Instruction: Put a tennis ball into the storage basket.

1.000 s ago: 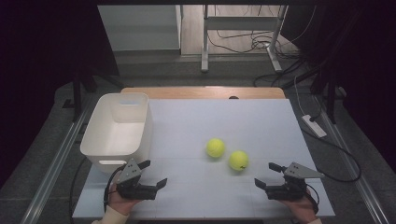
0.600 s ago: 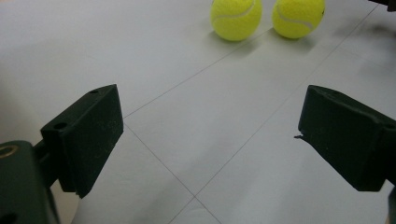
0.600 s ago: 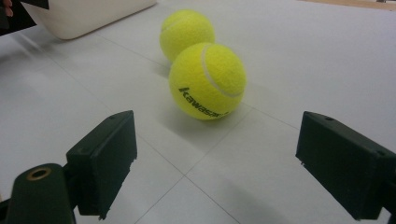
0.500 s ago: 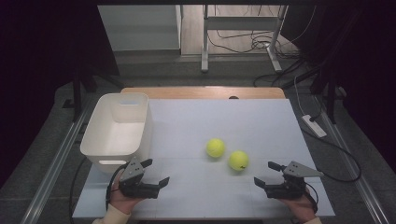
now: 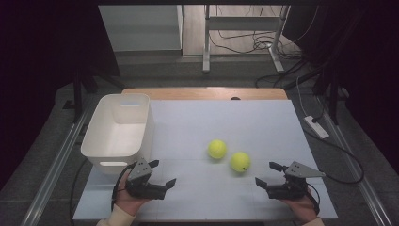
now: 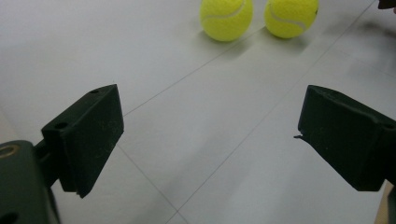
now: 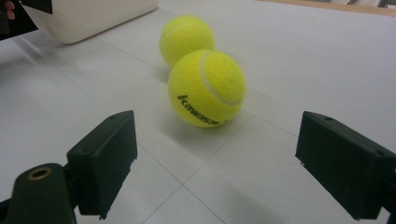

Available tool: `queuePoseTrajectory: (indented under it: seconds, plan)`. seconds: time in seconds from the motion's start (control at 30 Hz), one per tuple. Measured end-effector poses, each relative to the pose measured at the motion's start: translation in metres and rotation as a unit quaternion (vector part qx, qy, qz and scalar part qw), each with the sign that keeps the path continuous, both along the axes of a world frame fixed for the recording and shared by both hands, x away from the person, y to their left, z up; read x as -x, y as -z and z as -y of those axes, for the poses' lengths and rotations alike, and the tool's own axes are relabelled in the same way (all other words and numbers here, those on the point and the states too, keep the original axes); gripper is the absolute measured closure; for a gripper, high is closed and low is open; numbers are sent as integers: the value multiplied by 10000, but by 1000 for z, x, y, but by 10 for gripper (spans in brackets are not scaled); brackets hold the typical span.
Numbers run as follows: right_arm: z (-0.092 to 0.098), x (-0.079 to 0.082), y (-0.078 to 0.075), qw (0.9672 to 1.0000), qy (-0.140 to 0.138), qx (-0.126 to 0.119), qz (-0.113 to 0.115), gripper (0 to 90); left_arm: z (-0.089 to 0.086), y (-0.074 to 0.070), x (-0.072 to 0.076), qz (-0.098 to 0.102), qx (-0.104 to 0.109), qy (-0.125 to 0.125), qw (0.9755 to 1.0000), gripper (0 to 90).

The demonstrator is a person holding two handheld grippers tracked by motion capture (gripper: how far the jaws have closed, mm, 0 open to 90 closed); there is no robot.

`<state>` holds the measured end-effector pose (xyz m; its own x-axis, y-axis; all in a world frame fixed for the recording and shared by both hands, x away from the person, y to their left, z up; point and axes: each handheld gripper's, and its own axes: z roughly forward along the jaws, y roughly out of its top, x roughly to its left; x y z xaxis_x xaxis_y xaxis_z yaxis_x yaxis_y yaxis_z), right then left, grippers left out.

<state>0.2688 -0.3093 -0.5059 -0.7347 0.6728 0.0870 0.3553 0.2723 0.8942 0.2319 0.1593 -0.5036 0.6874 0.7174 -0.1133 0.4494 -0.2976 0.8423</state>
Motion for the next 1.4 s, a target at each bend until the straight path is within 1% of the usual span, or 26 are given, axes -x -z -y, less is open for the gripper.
queuePoseTrajectory:
  seconds: [0.13,0.27,0.43,0.57,0.67,0.83,1.03,1.2,1.4]
  plan:
    - [0,0,0,10000,-25,31,-7,125,4,-2,-3,5,-26,61,10000,80]
    - [0,2,2,10000,-55,36,-4,128,9,-6,-6,57,-69,131,9999,80]
    - [0,4,1,10000,-27,25,16,128,12,-8,-6,30,-50,178,9998,81]
    - [-1,4,0,10000,-13,31,32,129,17,-10,-6,33,-114,234,9997,82]
    - [-2,3,0,10000,-19,30,24,129,19,-11,-9,25,-158,249,9996,81]
    - [-2,3,1,10000,-28,58,28,129,21,-16,-15,7,-146,249,9996,82]
    - [-2,3,1,10000,-17,59,39,129,28,-20,-19,-33,-201,310,9993,82]
    - [-1,4,0,10000,9,59,51,130,33,-21,-25,-93,-198,335,9992,82]
    - [-2,4,1,10000,2,57,38,131,36,-23,-31,-89,-189,350,9992,82]
